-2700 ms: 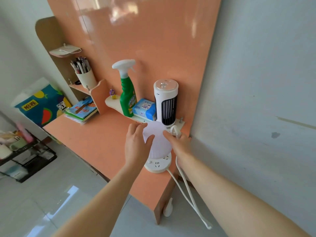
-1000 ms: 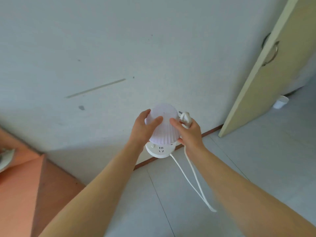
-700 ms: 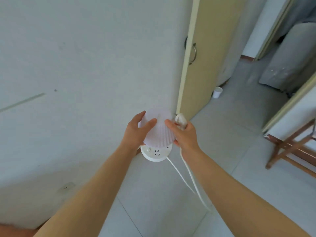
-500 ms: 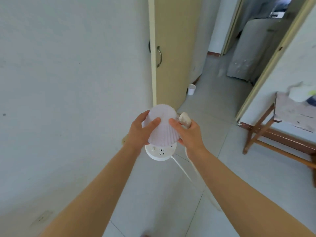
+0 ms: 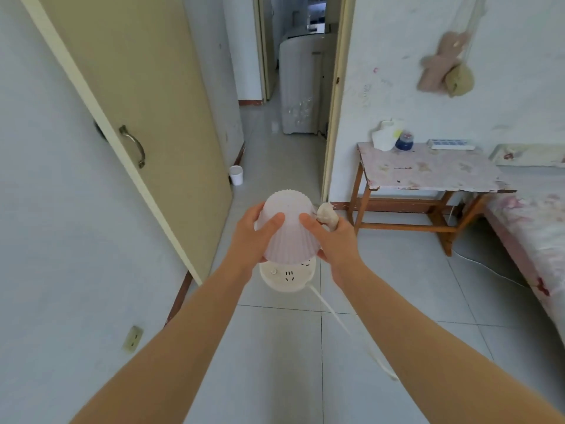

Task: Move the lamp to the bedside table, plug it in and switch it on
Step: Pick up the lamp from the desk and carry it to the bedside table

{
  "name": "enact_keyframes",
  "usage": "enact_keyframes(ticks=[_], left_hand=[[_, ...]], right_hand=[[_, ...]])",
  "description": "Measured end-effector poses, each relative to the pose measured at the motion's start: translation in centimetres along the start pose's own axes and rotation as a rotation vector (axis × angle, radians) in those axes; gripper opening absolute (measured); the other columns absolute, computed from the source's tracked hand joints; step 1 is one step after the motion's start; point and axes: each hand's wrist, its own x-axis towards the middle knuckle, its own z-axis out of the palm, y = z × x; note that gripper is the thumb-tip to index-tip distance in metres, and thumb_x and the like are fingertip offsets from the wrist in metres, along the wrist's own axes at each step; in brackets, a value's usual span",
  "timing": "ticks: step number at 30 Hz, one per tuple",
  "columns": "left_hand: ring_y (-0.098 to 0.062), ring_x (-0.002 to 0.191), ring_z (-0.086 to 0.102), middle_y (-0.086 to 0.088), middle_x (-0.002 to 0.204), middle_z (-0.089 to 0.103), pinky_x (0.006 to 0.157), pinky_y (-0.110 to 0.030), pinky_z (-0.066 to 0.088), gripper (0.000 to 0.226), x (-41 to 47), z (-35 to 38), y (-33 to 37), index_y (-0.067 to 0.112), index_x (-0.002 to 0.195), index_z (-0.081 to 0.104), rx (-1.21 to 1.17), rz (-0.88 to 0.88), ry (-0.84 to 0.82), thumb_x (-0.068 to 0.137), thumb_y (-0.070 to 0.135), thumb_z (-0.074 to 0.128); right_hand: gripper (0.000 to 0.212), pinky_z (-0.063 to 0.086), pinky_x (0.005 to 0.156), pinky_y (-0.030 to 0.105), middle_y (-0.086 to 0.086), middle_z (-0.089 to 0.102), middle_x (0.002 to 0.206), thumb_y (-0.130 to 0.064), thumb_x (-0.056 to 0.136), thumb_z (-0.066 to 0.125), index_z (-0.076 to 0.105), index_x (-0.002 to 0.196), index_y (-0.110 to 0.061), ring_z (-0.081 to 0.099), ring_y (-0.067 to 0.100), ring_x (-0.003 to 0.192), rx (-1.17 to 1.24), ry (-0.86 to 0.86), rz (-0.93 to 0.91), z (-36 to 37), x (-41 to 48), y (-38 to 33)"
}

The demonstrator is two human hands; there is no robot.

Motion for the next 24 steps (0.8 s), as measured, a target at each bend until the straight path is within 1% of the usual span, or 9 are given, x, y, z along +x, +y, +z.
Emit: enact_keyframes(ticks=[2, 5, 8, 11, 13, 15, 17, 21, 24], left_hand=[[-0.008, 0.096, 0.059, 0.021, 0.107, 0.057, 0.07, -0.04, 0.06, 0.039, 3.0, 2.0, 1.1, 0.032, 0.126, 0.054, 0.013, 0.018, -0.081, 0.088, 0.037, 0.063], [-0.01, 0.098, 0.058, 0.019, 0.107, 0.057, 0.073, -0.043, 0.06, 0.038, 7.7, 6.8, 2.8, 0.033, 0.124, 0.054, 0.069, 0.015, -0.228, 0.088, 0.037, 0.064], [-0.012, 0.097, 0.06, 0.021, 0.104, 0.059, 0.075, -0.048, 0.061, 0.033, 9.0, 8.7, 3.4, 0.033, 0.121, 0.056, 0.065, 0.046, -0.267, 0.088, 0.035, 0.064], [-0.017, 0.103, 0.06, 0.016, 0.11, 0.06, 0.078, -0.051, 0.06, 0.038, 11.5, 11.5, 3.8, 0.031, 0.126, 0.055, 0.079, 0.034, -0.325, 0.088, 0.035, 0.064], [-0.019, 0.105, 0.06, 0.016, 0.11, 0.06, 0.076, -0.048, 0.061, 0.04, 13.2, 14.1, 4.2, 0.031, 0.126, 0.054, 0.075, 0.024, -0.361, 0.088, 0.035, 0.064], [-0.02, 0.107, 0.061, 0.011, 0.117, 0.061, 0.074, -0.043, 0.061, 0.044, 14.8, 16.6, 4.7, 0.029, 0.13, 0.053, 0.067, 0.013, -0.388, 0.088, 0.034, 0.064], [-0.022, 0.11, 0.061, 0.007, 0.125, 0.059, 0.074, -0.042, 0.06, 0.047, 16.8, 19.6, 5.0, 0.028, 0.134, 0.05, 0.071, 0.007, -0.401, 0.088, 0.034, 0.063], [-0.022, 0.109, 0.061, 0.004, 0.126, 0.06, 0.071, -0.039, 0.06, 0.041, 21.0, 26.3, 6.4, 0.029, 0.128, 0.053, 0.08, -0.003, -0.43, 0.089, 0.033, 0.063], [-0.025, 0.112, 0.06, 0.004, 0.129, 0.058, 0.075, -0.043, 0.06, 0.047, 23.7, 30.9, 8.0, 0.028, 0.134, 0.05, 0.074, -0.012, -0.424, 0.089, 0.033, 0.064]], right_hand=[[0.023, 0.057, 0.086, 0.051, -0.009, 0.066, 0.085, -0.039, 0.068, 0.079, 0.058, 0.078, -0.036, 0.065, 0.014, 0.084, 0.027, 0.081, -0.006, -1.4, 2.1, -1.0], [0.023, 0.058, 0.085, 0.049, -0.009, 0.066, 0.084, -0.038, 0.068, 0.079, 0.059, 0.08, -0.036, 0.066, 0.015, 0.084, 0.057, 0.241, -0.018, -4.9, 6.3, -1.9], [0.026, 0.058, 0.085, 0.049, -0.006, 0.067, 0.089, -0.039, 0.067, 0.079, 0.058, 0.081, -0.036, 0.067, 0.02, 0.091, 0.056, 0.249, -0.022, -6.1, 7.7, -2.1], [0.026, 0.059, 0.082, 0.044, -0.007, 0.067, 0.088, -0.039, 0.067, 0.079, 0.058, 0.08, -0.036, 0.067, 0.016, 0.087, 0.063, 0.306, -0.027, -8.2, 10.1, -2.3], [0.024, 0.06, 0.078, 0.04, -0.008, 0.067, 0.085, -0.038, 0.068, 0.08, 0.058, 0.078, -0.035, 0.067, 0.014, 0.084, 0.08, 0.337, -0.025, -10.4, 12.3, -2.5], [0.023, 0.06, 0.074, 0.037, -0.009, 0.067, 0.084, -0.038, 0.068, 0.079, 0.059, 0.077, -0.034, 0.067, 0.013, 0.081, 0.073, 0.351, -0.024, -12.3, 14.3, -2.7], [0.022, 0.06, 0.076, 0.038, -0.006, 0.069, 0.086, -0.039, 0.068, 0.079, 0.061, 0.079, -0.033, 0.068, 0.016, 0.084, 0.075, 0.351, -0.021, -14.5, 16.9, -3.1], [0.028, 0.059, 0.084, 0.044, -0.002, 0.072, 0.095, -0.04, 0.066, 0.08, 0.063, 0.086, -0.031, 0.069, 0.019, 0.093, 0.081, 0.371, 0.007, -19.6, 22.4, -4.5], [0.037, 0.057, 0.089, 0.047, 0.0, 0.071, 0.102, -0.041, 0.065, 0.08, 0.063, 0.094, -0.028, 0.068, 0.02, 0.097, 0.067, 0.371, 0.029, -23.2, 26.3, -6.2]])
